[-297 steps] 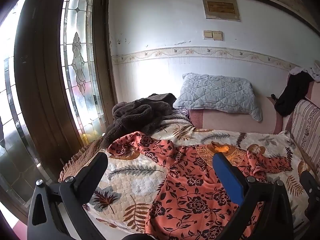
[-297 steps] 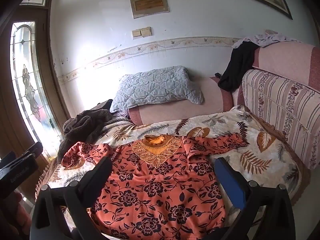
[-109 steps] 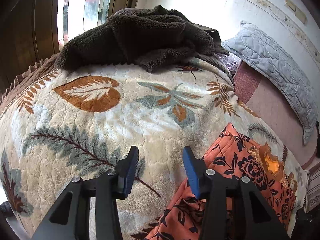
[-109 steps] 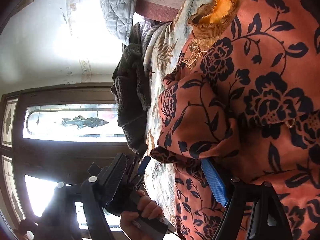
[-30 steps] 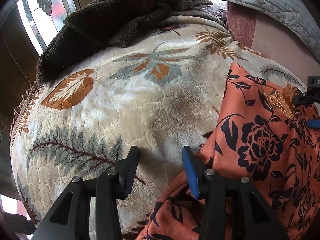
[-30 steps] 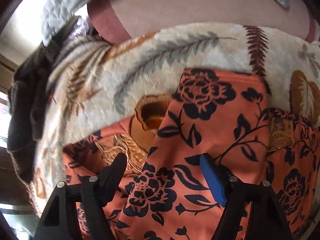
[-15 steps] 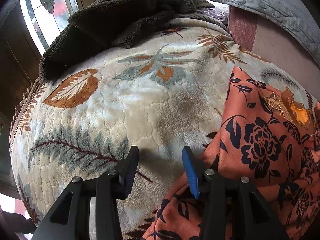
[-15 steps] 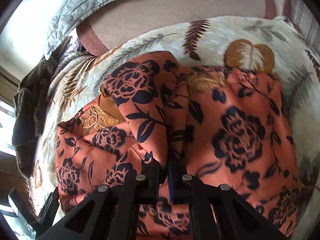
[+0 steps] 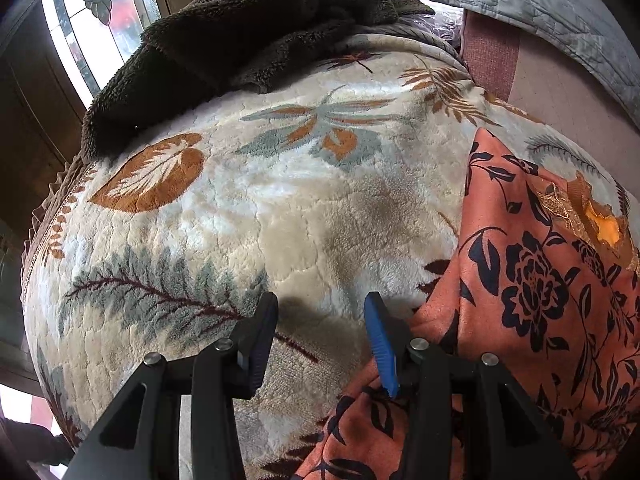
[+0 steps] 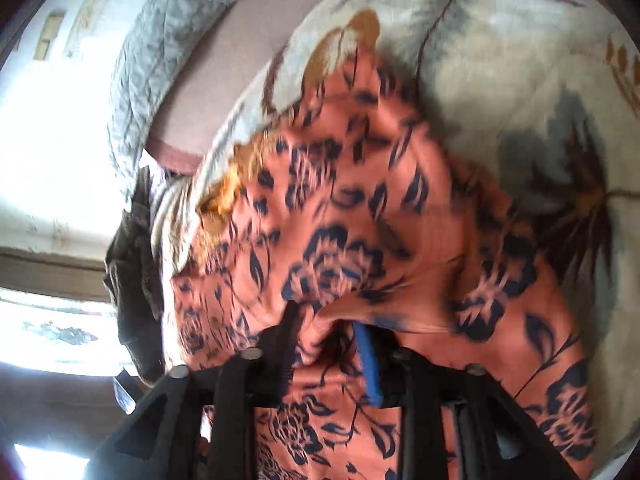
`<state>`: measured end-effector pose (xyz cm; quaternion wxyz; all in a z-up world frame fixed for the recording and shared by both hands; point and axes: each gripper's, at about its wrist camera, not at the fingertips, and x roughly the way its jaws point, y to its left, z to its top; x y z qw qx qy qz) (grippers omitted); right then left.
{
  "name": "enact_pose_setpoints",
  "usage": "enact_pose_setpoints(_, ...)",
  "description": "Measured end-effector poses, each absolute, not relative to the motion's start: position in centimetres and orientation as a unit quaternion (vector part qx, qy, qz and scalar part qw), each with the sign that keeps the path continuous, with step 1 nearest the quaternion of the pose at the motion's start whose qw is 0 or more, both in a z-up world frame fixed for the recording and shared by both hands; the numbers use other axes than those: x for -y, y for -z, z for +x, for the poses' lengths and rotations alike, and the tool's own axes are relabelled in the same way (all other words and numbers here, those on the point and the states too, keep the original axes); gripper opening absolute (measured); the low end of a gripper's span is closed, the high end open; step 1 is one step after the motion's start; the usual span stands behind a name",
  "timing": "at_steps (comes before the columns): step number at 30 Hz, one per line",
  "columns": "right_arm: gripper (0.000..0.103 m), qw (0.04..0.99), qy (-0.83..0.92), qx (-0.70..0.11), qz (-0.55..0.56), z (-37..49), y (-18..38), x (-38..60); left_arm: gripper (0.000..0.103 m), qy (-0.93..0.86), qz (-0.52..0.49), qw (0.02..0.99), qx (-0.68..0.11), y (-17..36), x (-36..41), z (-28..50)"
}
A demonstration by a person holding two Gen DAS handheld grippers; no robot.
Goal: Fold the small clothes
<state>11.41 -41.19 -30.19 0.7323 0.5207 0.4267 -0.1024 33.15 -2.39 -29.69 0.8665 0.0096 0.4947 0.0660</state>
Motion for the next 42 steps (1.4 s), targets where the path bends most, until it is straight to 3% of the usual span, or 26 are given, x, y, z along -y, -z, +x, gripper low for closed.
enact_pose_setpoints(1,0.071,0.733,0.11,-0.416,0.528,11.2,30.1,42.1,0.046,-0.066,0.009,0.867,-0.494,29.6,2.4,33.1)
enact_pose_setpoints(2,0.077,0.733,0.12,-0.402,0.536,10.9,30.0,42.9,0.046,-0.065,0.01,0.868,-0.493,29.6,2.4,33.1)
enact_pose_setpoints(6,0.077,0.72,0.12,-0.375,0.571,9.6,30.7,44.7,0.046,-0.067,0.013,0.871,-0.487,29.4,2.6,33.1)
enact_pose_setpoints(9,0.074,0.706,0.125,-0.365,0.594,8.7,32.2,45.8,0.046,-0.065,0.006,0.874,-0.482,29.2,2.6,33.1)
enact_pose_setpoints(12,0.055,0.696,0.152,-0.345,0.611,9.0,34.0,46.2,0.046,-0.059,0.014,0.876,-0.478,29.1,3.1,33.0)
enact_pose_setpoints(13,0.027,0.689,0.152,-0.35,0.616,9.2,34.4,46.1,0.046,-0.058,0.016,0.877,-0.477,29.1,3.2,33.0)
enact_pose_setpoints(14,0.006,0.697,0.146,-0.358,0.604,9.7,34.1,46.0,0.046,-0.058,0.016,0.878,-0.475,29.0,3.3,33.0)
enact_pose_setpoints(18,0.006,0.782,0.138,-0.342,0.503,12.7,27.8,44.4,0.046,-0.064,0.01,0.881,-0.468,28.7,2.9,33.0)
enact_pose_setpoints(24,0.006,0.863,0.087,-0.231,0.441,14.2,20.5,44.1,0.046,-0.064,0.002,0.894,-0.443,27.7,3.0,32.6)
enact_pose_setpoints(27,0.006,0.871,0.109,-0.221,0.424,15.6,23.4,44.7,0.046,-0.059,0.006,0.903,-0.427,27.1,3.3,32.3)
enact_pose_setpoints(31,0.009,0.779,0.16,-0.341,0.501,15.0,32.5,47.5,0.046,-0.048,0.02,0.904,-0.424,27.0,4.1,32.3)
enact_pose_setpoints(33,0.009,0.753,0.155,-0.343,0.54,13.9,34.4,48.0,0.046,-0.045,0.029,0.904,-0.425,27.2,4.5,32.2)
enact_pose_setpoints(36,0.01,0.765,0.168,-0.312,0.538,12.7,32.4,48.9,0.046,-0.038,0.041,0.906,-0.42,27.2,5.2,32.0)
enact_pose_setpoints(42,0.011,0.846,0.183,-0.28,0.415,13.0,26.9,46.6,0.046,-0.001,0.067,0.918,-0.39,26.4,7.6,31.0)
